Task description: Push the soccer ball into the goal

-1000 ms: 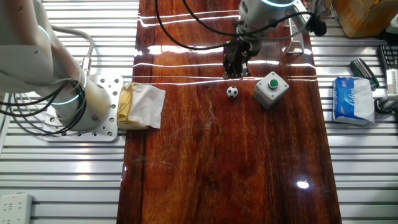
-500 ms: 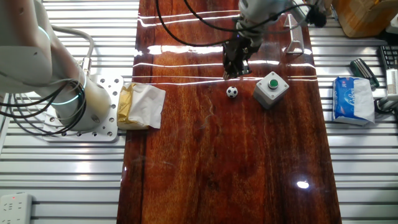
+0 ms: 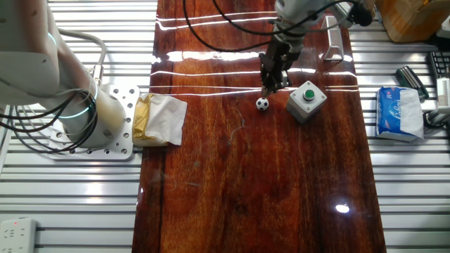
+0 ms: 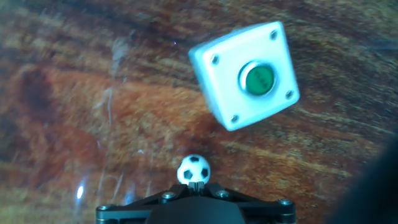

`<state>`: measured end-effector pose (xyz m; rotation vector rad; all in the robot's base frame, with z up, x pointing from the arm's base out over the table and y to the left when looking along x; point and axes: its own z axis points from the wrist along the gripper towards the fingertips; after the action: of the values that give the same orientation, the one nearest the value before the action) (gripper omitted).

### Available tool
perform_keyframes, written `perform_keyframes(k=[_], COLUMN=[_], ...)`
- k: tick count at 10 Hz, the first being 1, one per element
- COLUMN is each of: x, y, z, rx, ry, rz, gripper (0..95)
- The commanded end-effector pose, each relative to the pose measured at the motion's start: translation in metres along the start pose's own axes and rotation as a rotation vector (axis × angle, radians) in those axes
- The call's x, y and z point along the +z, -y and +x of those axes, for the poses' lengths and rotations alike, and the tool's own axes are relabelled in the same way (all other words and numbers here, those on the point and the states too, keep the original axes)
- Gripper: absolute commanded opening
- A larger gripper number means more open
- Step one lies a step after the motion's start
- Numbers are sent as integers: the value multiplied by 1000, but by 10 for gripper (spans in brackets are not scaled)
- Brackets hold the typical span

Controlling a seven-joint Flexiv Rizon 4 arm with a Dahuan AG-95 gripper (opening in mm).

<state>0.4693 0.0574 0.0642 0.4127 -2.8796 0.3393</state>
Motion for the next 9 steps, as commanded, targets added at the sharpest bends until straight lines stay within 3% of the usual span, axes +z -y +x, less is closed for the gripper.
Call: perform_keyframes(k=[1, 3, 5, 8, 9], x=[2, 4, 9, 10, 9], y=[4, 4, 6, 5, 5], z=[-4, -5, -8, -8, -7], rx=[23, 27, 27, 0, 7], ry=[-9, -17, -17, -37, -31], rz=[42, 66, 71, 126, 123], gripper=[0, 0, 0, 0, 0])
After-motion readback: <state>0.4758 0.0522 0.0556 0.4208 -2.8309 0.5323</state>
